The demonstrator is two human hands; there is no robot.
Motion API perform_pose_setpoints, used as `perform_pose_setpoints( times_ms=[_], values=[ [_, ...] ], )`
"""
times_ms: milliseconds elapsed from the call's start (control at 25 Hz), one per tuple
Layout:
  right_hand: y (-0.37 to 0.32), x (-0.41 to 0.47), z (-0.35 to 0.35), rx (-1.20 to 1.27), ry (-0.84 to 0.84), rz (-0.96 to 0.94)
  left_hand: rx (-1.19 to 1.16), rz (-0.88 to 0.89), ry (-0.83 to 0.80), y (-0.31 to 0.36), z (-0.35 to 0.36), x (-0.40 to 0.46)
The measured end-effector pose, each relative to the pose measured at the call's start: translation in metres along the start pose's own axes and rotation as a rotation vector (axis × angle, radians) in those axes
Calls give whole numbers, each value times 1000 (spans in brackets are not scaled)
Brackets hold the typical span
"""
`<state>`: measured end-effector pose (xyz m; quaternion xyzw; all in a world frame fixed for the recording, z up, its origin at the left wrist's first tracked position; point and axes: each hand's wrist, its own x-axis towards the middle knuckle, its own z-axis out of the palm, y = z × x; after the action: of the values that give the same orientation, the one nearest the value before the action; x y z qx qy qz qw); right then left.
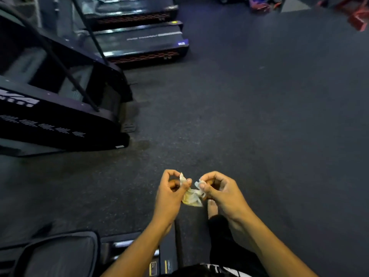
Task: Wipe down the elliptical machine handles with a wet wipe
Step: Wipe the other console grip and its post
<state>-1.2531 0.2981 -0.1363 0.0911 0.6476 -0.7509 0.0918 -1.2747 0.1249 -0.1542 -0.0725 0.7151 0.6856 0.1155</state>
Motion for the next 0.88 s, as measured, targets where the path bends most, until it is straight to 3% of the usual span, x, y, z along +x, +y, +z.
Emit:
perform_pose_setpoints(
  times_ms=[200,360,560,760,880],
  values=[
    [-31,133,7,-54,-203,23,7,-48,-46,33,-11,94],
    [-57,232,41,-247,-361,-39,20,-57,29,52,-43,145],
    [-79,307,133,-260,-530,16,203,-5,560,59,-84,177],
    [-77,391,243,-216,-745,98,-197,0,662,75,-181,221],
    [-84,429,315,-100,-962,262,-352,-53,769,78,-241,229]
  ],
)
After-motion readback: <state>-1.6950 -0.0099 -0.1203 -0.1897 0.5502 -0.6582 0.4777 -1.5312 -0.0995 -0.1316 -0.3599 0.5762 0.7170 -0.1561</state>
